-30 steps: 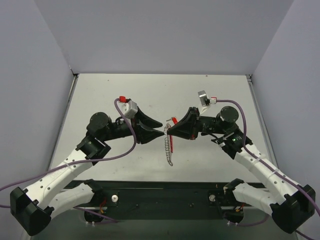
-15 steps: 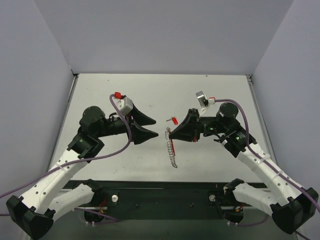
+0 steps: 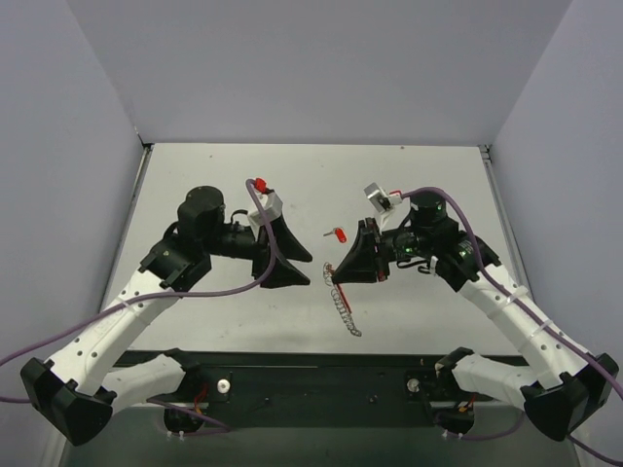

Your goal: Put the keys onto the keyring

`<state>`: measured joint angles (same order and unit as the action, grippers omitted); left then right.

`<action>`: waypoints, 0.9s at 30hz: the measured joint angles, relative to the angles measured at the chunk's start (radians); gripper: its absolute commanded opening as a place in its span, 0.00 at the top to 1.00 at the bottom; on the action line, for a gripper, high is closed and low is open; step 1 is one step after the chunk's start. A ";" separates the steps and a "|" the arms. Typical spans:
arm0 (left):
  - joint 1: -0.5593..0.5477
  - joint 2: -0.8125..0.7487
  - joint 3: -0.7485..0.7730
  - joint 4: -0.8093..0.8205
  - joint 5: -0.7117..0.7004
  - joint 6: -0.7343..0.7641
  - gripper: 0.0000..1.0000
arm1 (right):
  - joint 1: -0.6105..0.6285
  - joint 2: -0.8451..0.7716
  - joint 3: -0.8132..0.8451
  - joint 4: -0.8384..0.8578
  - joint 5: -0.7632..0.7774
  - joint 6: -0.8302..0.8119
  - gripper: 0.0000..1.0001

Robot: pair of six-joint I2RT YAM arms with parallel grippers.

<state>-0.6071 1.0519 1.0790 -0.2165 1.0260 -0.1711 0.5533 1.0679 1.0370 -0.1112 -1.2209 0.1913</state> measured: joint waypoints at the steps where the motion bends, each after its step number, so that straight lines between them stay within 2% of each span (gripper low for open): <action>1: -0.009 0.009 0.005 -0.008 0.013 0.002 0.33 | 0.008 0.007 0.002 -0.014 0.000 -0.010 1.00; 8: -0.057 0.031 0.008 -0.029 0.050 0.008 0.41 | 0.039 0.019 0.003 -0.044 0.002 -0.038 1.00; 11: -0.071 0.031 0.008 -0.029 0.053 0.008 0.50 | 0.040 0.019 0.003 -0.045 0.006 -0.042 1.00; 15: -0.090 0.034 0.008 -0.029 0.053 0.009 0.55 | 0.042 0.021 0.003 -0.045 0.021 -0.049 1.00; 27: -0.102 0.090 0.024 -0.093 0.018 0.053 0.55 | 0.042 0.026 0.013 -0.051 0.044 -0.063 1.00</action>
<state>-0.7090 1.1423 1.1027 -0.3099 1.0435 -0.1177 0.5957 1.0943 1.0496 -0.1619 -1.1767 0.1280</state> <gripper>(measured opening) 0.454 0.038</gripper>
